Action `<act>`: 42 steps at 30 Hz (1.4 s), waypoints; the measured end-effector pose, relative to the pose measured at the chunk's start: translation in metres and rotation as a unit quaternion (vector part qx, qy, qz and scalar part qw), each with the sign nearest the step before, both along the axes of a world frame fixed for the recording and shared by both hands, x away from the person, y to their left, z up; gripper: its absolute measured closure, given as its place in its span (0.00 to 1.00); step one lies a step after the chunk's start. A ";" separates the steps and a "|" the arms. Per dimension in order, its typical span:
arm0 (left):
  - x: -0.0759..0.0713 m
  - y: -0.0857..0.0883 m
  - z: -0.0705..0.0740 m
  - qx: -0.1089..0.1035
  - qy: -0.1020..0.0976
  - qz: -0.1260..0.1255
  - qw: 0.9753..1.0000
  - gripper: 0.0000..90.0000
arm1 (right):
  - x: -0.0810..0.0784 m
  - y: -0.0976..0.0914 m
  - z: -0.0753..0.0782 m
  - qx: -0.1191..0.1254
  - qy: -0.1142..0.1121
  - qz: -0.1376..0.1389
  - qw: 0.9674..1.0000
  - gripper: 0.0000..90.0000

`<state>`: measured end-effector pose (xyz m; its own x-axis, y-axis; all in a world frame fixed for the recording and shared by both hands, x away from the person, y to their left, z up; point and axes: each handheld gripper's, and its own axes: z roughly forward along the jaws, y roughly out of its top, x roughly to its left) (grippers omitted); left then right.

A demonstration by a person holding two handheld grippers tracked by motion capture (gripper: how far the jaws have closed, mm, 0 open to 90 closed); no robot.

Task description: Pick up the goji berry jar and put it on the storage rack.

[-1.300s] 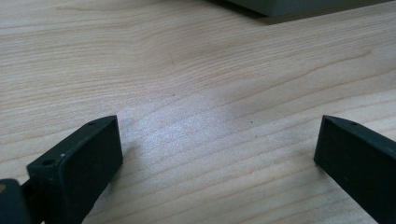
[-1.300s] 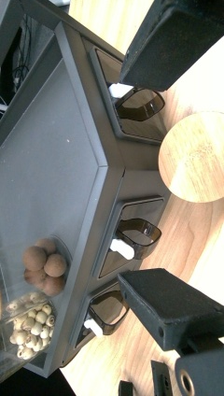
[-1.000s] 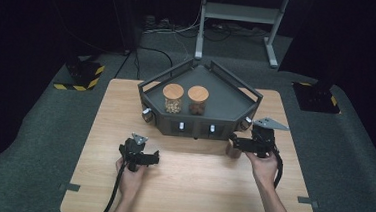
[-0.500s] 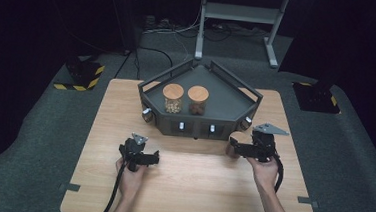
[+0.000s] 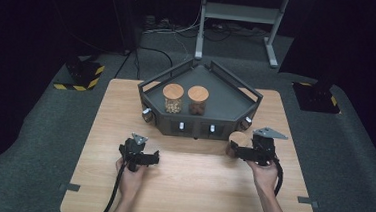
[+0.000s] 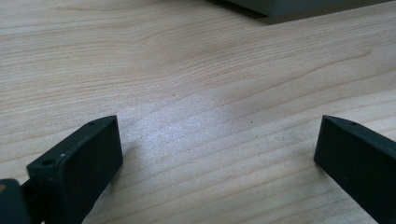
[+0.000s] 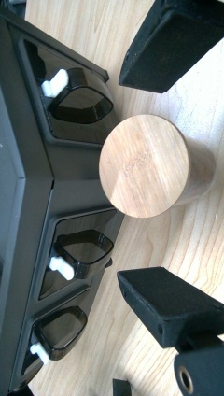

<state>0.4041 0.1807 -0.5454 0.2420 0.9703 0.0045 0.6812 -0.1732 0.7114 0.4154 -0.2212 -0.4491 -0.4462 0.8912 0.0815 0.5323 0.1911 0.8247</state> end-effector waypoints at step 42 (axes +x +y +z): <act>0.000 0.000 0.000 0.000 0.000 0.000 1.000 0.01 | 0.002 -0.010 -0.046 0.029 0.027 -0.026 0.999 0.07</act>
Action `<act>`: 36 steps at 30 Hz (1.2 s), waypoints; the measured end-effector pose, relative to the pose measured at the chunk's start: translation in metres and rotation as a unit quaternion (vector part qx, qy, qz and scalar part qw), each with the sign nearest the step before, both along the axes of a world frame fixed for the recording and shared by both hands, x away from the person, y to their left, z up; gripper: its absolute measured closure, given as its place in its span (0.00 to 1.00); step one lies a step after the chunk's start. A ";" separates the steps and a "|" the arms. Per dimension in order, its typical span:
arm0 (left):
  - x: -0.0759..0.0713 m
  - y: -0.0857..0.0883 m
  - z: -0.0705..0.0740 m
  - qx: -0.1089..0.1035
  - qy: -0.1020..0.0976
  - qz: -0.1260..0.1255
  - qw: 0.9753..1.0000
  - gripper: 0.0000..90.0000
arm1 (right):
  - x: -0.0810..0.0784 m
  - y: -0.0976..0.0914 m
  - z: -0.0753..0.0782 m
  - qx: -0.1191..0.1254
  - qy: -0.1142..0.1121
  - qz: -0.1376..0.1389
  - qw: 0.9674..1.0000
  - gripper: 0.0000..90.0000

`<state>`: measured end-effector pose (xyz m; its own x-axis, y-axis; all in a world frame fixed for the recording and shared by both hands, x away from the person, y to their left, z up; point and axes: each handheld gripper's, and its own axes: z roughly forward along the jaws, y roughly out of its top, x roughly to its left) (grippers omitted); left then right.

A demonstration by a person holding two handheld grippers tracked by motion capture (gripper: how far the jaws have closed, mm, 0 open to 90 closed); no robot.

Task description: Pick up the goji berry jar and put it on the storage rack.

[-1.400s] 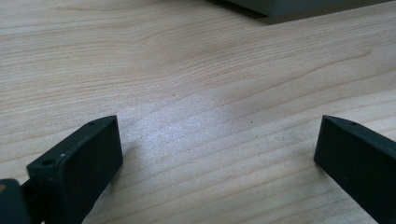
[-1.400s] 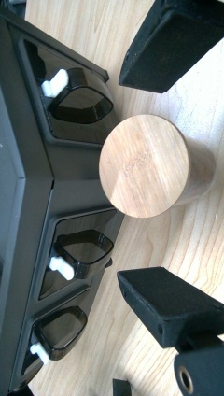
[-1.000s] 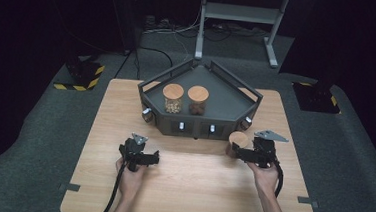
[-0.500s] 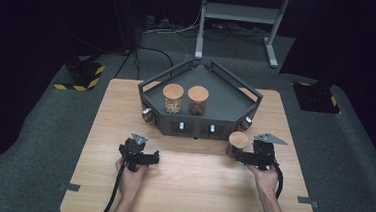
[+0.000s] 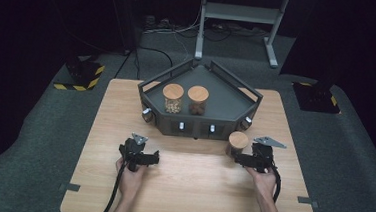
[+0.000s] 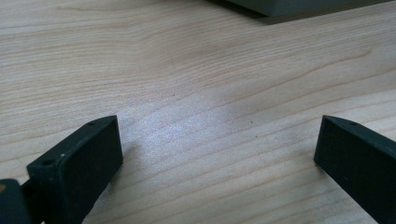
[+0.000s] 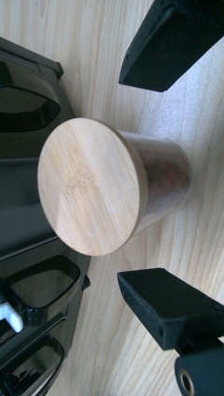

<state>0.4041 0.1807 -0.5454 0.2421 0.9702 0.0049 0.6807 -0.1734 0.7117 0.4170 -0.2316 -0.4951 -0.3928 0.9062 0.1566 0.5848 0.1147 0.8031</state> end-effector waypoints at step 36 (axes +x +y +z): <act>0.000 0.000 0.000 0.000 0.000 0.000 1.000 0.01 | 0.012 0.015 -0.024 -0.020 0.024 -0.014 0.999 0.08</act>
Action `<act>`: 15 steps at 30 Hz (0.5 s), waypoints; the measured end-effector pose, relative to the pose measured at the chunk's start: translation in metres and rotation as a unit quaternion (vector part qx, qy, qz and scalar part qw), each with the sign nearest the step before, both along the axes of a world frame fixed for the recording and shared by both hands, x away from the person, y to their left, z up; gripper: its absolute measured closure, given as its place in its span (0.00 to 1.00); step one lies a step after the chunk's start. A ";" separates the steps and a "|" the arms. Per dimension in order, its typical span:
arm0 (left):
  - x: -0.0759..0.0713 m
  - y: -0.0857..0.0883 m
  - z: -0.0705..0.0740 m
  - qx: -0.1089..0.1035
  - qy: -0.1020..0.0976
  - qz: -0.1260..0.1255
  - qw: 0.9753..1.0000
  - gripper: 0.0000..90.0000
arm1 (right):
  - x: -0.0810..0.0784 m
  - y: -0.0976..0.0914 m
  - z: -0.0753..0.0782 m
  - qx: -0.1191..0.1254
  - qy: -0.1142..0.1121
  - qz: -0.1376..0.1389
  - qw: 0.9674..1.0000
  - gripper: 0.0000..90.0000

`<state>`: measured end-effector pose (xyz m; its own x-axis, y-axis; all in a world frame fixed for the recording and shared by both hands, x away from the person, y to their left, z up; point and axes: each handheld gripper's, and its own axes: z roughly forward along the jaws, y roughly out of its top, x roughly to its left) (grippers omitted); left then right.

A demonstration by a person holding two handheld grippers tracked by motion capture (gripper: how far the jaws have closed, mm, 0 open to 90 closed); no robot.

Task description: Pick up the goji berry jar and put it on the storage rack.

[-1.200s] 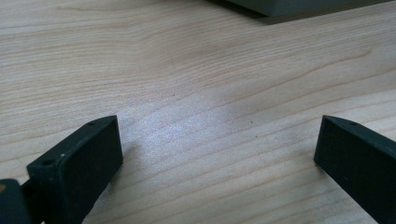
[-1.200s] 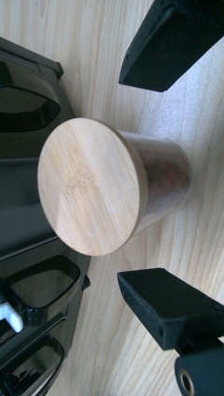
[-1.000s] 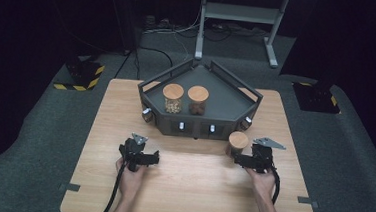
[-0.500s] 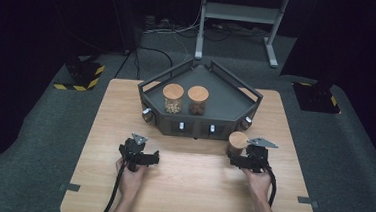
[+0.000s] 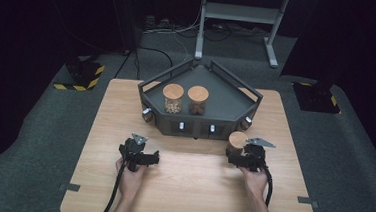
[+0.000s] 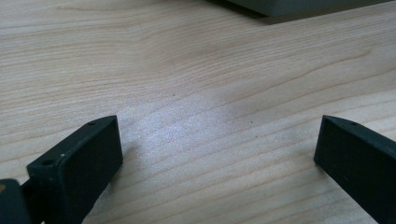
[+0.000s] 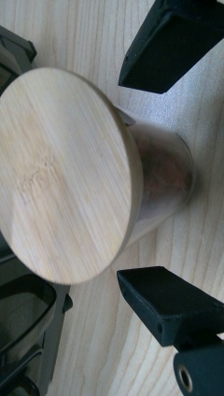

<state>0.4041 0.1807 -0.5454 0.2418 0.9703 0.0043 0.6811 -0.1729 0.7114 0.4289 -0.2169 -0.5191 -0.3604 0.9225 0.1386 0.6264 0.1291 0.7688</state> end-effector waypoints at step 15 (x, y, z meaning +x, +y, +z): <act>0.000 0.000 0.000 0.000 0.000 0.000 1.000 0.01 | 0.005 0.007 -0.002 -0.003 -0.005 -0.011 1.000 0.12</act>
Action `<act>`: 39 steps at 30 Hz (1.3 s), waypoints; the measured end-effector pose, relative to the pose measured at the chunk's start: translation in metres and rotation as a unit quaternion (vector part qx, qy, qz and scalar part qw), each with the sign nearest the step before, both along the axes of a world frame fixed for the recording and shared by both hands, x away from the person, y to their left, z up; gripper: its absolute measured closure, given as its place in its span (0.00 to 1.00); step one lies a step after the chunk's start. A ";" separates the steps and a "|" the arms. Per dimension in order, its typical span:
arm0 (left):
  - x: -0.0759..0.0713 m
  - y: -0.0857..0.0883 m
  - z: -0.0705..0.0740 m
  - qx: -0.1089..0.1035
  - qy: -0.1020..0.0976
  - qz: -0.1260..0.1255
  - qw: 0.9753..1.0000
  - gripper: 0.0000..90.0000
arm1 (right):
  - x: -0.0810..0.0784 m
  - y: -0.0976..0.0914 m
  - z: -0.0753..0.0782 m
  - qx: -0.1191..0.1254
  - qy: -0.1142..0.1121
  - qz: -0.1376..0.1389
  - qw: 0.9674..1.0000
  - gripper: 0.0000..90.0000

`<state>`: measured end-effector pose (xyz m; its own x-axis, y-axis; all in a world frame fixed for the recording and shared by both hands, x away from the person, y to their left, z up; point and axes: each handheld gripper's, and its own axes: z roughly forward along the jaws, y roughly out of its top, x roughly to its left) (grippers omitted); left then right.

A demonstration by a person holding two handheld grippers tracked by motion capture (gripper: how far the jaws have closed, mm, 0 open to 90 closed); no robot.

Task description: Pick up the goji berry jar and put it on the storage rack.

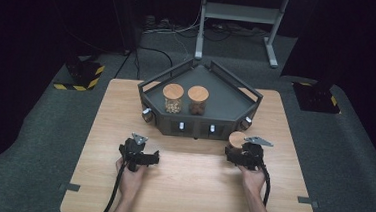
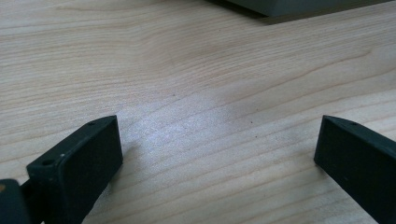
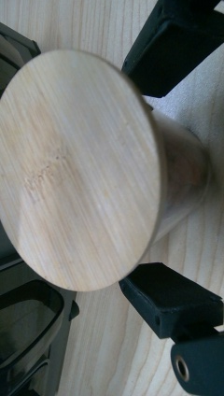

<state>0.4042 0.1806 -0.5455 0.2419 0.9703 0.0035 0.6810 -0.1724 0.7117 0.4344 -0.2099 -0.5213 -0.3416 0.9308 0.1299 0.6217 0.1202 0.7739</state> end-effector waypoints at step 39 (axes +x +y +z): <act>0.000 0.000 0.000 0.000 0.000 -0.001 1.000 0.01 | 0.007 0.009 -0.006 0.000 -0.011 -0.032 0.999 0.21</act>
